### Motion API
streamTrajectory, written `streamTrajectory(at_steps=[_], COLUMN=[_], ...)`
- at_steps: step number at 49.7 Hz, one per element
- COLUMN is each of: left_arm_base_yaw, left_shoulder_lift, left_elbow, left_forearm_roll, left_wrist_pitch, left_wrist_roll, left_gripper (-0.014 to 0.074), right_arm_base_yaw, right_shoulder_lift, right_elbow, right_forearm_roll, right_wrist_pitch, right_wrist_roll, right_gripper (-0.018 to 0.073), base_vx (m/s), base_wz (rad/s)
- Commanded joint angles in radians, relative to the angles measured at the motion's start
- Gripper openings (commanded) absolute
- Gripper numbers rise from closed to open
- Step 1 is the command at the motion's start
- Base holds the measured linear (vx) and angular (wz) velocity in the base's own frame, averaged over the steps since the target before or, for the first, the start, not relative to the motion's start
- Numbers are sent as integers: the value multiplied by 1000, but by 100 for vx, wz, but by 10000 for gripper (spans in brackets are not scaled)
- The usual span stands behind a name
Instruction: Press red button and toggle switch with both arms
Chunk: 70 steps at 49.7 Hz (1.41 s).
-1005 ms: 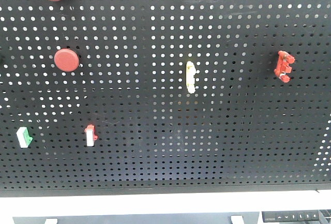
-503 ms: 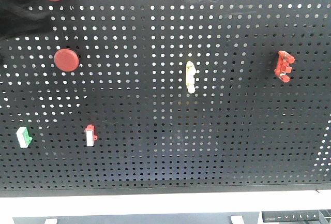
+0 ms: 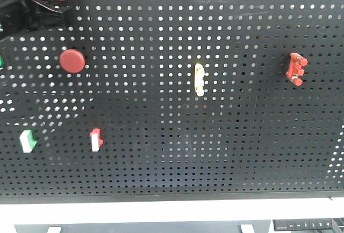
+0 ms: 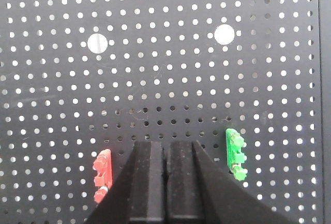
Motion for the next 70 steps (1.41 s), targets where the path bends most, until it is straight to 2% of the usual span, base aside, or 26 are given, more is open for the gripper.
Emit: streamTrajectory(at_steps=[1,11,22,30,37,49,60,70], left_arm_base_yaw=[-16,-16,-16,-13,-13,-13,-13,-13], left_shoulder_lift=[-96,-211,-373,-487,-542,-562,-562,-562], left_elbow=[-39,-20,201,355,409,419,419,419], left_forearm_roll=[-3,-2,-2,-1,-1,-2,-2,-2], left_wrist_pitch=[-44,53,20,13,14,16,16,16], left_wrist_roll=[-6,11,27,27,27,27,27,27], left_gripper=[1,1,1,1,1,1,1,1], right_arm_base_yaw=[-7,-7,11,152,283,463,561,611], right_shoulder_lift=[2,11,45,72,163,402,598,699], right_elbow=[-33,-33,-35,-41,-121,-410,-673,-804], right_forearm_roll=[-8,-8,-21,-154,-160,-163,-166,-166], right_wrist_pitch=[-80,-79,-80,-97,-68,-64,-1,28], right_wrist_roll=[-2,-3,-4,-4,-4,-7,-7,-6], right_gripper=[-3,-3,-3,-3,-3,-3,-3,-3], base_vx=[0,0,0,0,0,0,0,0], base_wz=[0,0,0,0,0,0,0,0])
